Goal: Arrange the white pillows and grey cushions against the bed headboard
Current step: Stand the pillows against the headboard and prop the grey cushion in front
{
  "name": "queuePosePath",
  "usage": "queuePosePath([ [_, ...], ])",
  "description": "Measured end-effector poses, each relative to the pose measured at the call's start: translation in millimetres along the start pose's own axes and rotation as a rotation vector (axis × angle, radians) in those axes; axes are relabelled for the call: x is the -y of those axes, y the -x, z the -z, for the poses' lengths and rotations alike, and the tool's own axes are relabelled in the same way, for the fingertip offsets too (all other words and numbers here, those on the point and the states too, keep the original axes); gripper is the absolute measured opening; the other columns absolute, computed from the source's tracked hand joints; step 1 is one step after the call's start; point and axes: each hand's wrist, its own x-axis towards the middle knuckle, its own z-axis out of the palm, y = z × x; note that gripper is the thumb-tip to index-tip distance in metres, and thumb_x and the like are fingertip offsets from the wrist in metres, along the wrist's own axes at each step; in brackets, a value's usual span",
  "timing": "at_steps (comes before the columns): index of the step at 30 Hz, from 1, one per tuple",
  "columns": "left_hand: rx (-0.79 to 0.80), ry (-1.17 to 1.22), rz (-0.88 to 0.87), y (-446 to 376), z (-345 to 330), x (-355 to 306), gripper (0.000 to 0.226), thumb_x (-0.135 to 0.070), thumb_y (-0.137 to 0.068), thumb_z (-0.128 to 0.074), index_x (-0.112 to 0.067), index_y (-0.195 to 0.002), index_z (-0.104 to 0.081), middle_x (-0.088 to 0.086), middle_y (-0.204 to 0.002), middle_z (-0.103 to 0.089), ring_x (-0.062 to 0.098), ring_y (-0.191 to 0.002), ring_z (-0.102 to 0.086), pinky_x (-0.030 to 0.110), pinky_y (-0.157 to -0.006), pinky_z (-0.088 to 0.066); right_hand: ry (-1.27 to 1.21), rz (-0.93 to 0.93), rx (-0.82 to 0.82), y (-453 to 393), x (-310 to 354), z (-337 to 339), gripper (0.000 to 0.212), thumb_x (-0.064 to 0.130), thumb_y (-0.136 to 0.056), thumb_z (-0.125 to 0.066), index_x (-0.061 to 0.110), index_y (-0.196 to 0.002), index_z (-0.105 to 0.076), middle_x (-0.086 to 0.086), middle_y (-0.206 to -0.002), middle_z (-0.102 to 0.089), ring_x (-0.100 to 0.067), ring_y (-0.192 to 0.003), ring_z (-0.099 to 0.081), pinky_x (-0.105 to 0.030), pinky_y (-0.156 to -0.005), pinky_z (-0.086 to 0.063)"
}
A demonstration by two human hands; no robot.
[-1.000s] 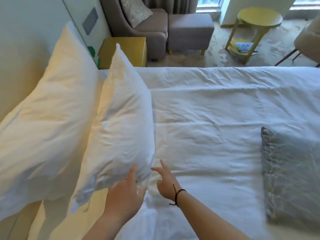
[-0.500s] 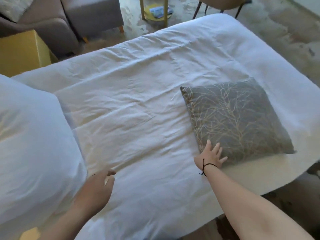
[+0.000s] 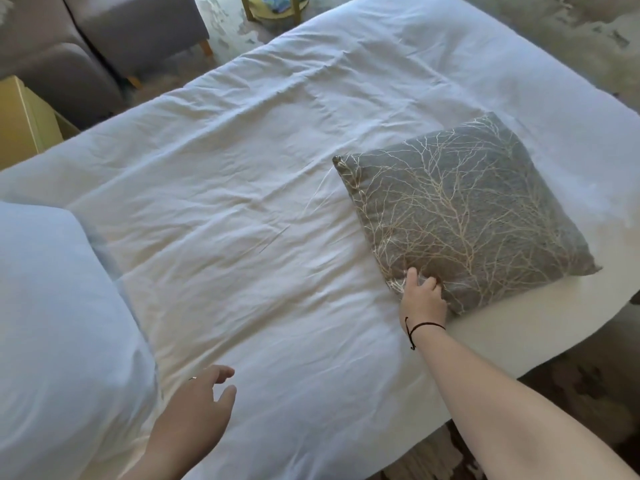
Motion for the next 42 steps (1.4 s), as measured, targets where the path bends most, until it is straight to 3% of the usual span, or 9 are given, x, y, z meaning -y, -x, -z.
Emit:
queuePosePath([
  [7, -0.013, 0.132, 0.073, -2.6, 16.5, 19.1, 0.017, -0.027, -0.090, -0.064, -0.039, -0.102, -0.062, -0.014, -0.104, -0.066, 0.005, -0.093, -0.060, 0.033, -0.085, -0.047, -0.298, -0.017, 0.068, -15.5, -5.7, 51.8, 0.040, 0.002, -0.075, -0.052, 0.024, -0.105, -0.068, -0.012, -0.097, -0.070, -0.035, -0.093, -0.064, -0.035, -0.077, -0.056],
  [11, -0.055, 0.255, 0.057, -0.4, 26.9, 2.8, 0.008, -0.040, -0.089, -0.065, -0.038, -0.096, -0.063, -0.016, -0.096, -0.067, 0.001, -0.088, -0.061, 0.029, -0.074, -0.046, -0.683, 0.027, 0.100, 8.4, 35.7, 95.6, 0.040, 0.009, -0.062, -0.056, 0.046, -0.069, -0.071, 0.015, -0.059, -0.065, -0.015, -0.063, -0.063, -0.012, -0.045, -0.046],
  [13, -0.127, 0.293, 0.046, 1.5, 38.3, -11.7, 0.019, -0.053, -0.086, -0.062, -0.035, -0.089, -0.065, -0.018, -0.089, -0.066, 0.003, -0.089, -0.061, 0.030, -0.074, -0.044, -0.847, 0.063, 0.113, 34.4, 71.4, 122.9, 0.041, 0.015, -0.060, -0.062, 0.054, -0.071, -0.069, 0.022, -0.061, -0.066, -0.008, -0.066, -0.064, -0.013, -0.053, -0.049],
  [16, -0.157, 0.389, 0.004, 8.8, 69.6, -37.9, 0.040, -0.072, -0.081, -0.053, -0.035, -0.089, -0.065, -0.019, -0.090, -0.066, 0.000, -0.088, -0.062, 0.029, -0.072, -0.044, -1.150, 0.134, 0.233, 92.2, 127.2, 157.9, 0.044, 0.014, -0.060, -0.069, 0.056, -0.071, -0.070, 0.018, -0.071, -0.073, -0.011, -0.077, -0.070, -0.035, -0.078, -0.059],
  [23, -0.147, 0.598, -0.144, 45.7, 170.7, -34.3, 0.057, -0.072, -0.062, -0.072, -0.032, -0.102, -0.064, -0.008, -0.089, -0.075, 0.009, -0.081, -0.072, 0.035, -0.074, -0.054, -1.765, 0.394, 0.789, 267.8, 217.5, 202.4, 0.030, 0.003, -0.067, -0.067, 0.012, -0.094, -0.077, -0.025, -0.088, -0.072, -0.028, -0.082, -0.066, -0.045, -0.079, -0.054],
  [28, -0.108, 0.469, 0.004, 85.5, 194.2, 34.1, 0.044, -0.027, -0.062, -0.079, -0.027, -0.106, -0.069, -0.005, -0.092, -0.076, 0.010, -0.083, -0.072, 0.040, -0.085, -0.057, -1.215, 0.745, 0.898, 308.7, 218.0, 204.5, 0.030, 0.022, -0.068, -0.075, 0.034, -0.095, -0.076, 0.001, -0.082, -0.075, -0.011, -0.074, -0.065, -0.041, -0.080, -0.055],
  [33, -0.070, 0.404, -0.066, 117.7, 154.7, 67.4, 0.053, -0.038, -0.068, -0.080, -0.051, -0.115, -0.060, -0.025, -0.108, -0.069, -0.012, -0.096, -0.061, 0.020, -0.088, -0.047, -0.308, 1.334, 0.049, 236.0, 235.3, 231.2, 0.072, 0.049, -0.072, -0.074, 0.042, -0.137, -0.044, 0.016, -0.140, -0.044, -0.006, -0.133, -0.036, -0.040, -0.114, -0.033],
  [37, -0.123, 0.357, -0.051, 124.1, 144.0, 74.6, 0.061, -0.052, -0.063, -0.073, -0.058, -0.121, -0.053, -0.032, -0.109, -0.066, -0.009, -0.102, -0.060, 0.025, -0.095, -0.045, 0.371, 1.554, -0.052, 186.6, 274.1, 246.0, 0.110, 0.058, -0.060, -0.081, 0.045, -0.147, -0.015, 0.005, -0.160, -0.012, -0.019, -0.149, 0.003, -0.059, -0.118, 0.002],
  [42, -0.130, 0.195, 0.055, 133.8, 139.4, 95.0, 0.064, -0.057, -0.051, -0.073, -0.042, -0.111, -0.059, -0.021, -0.100, -0.067, 0.004, -0.094, -0.062, 0.031, -0.088, -0.051, 0.486, 1.568, -0.124, 181.4, 303.6, 246.6, 0.034, 0.046, -0.072, -0.075, 0.028, -0.093, -0.055, 0.007, -0.090, -0.059, -0.017, -0.088, -0.054, -0.036, -0.093, -0.035],
])
